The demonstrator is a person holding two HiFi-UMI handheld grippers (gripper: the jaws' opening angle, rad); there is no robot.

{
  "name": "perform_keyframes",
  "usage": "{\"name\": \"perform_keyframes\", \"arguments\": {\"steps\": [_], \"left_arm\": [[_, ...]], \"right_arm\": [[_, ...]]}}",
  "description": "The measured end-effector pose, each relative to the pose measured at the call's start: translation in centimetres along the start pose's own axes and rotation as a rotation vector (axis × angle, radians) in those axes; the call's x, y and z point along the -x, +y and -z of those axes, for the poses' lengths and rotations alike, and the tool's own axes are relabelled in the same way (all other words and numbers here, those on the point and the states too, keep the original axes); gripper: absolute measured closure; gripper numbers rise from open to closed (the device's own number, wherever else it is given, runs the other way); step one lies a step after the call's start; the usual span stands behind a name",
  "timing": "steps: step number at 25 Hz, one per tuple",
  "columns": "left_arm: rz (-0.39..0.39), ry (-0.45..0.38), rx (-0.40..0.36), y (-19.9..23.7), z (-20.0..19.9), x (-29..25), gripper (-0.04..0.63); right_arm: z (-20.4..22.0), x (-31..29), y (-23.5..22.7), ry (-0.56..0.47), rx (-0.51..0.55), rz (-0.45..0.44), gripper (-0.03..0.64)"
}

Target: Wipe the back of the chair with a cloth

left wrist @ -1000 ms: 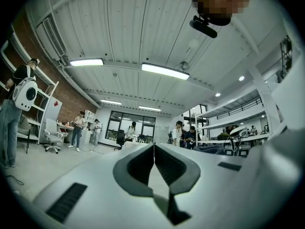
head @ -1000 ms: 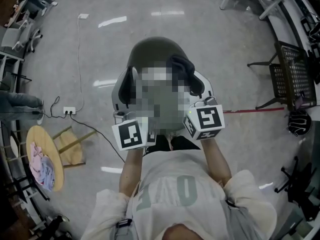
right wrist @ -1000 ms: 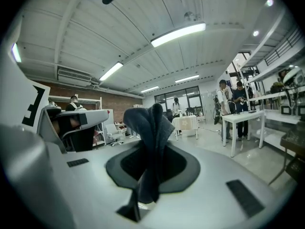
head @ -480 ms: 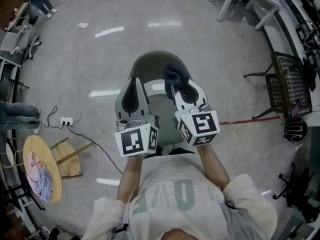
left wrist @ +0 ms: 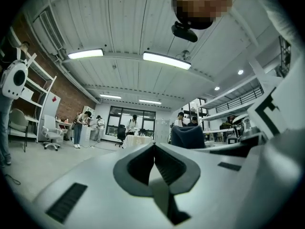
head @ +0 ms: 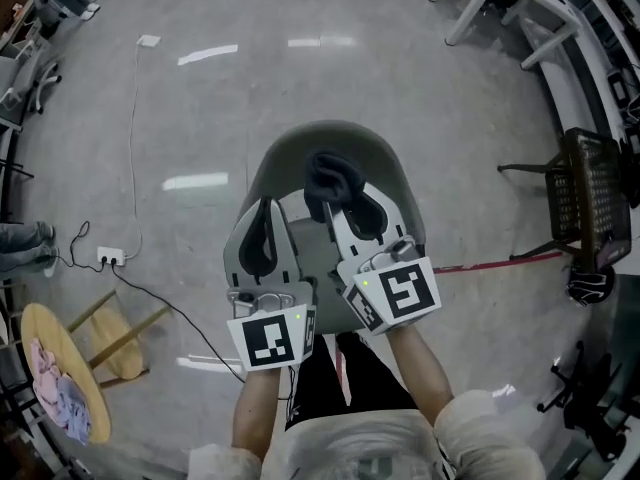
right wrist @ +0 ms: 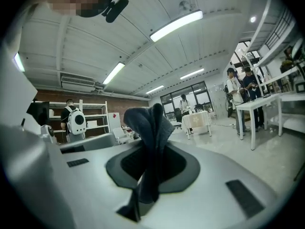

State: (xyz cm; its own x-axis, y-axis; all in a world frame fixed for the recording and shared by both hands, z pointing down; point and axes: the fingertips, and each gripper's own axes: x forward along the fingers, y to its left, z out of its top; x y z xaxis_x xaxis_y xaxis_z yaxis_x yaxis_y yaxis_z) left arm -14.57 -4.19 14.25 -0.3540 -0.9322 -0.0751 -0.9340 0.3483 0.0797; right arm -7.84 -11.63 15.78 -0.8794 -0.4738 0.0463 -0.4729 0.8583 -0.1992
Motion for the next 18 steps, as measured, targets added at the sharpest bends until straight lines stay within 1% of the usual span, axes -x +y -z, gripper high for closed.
{"name": "perform_keyframes", "arguments": {"steps": [6,9,13,18], "left_arm": [[-0.044,0.023,0.017,3.5,8.1,-0.7,0.58],[-0.059,0.04,0.016,4.4,11.3,-1.1,0.58],[-0.074,0.068,0.021,6.1,13.9,-0.9,0.58],[-0.084,0.096,0.03,7.1,15.5,-1.1,0.58]], "right_arm": [[7.3,-5.6,-0.4,0.039,-0.041,-0.053,0.558],[10.6,-7.6,-0.9,0.063,-0.05,-0.065,0.558],[13.4,-9.8,0.0,0.087,-0.07,-0.078,0.558],[15.1,-11.8,1.1,0.117,-0.046,-0.095,0.558]]}}
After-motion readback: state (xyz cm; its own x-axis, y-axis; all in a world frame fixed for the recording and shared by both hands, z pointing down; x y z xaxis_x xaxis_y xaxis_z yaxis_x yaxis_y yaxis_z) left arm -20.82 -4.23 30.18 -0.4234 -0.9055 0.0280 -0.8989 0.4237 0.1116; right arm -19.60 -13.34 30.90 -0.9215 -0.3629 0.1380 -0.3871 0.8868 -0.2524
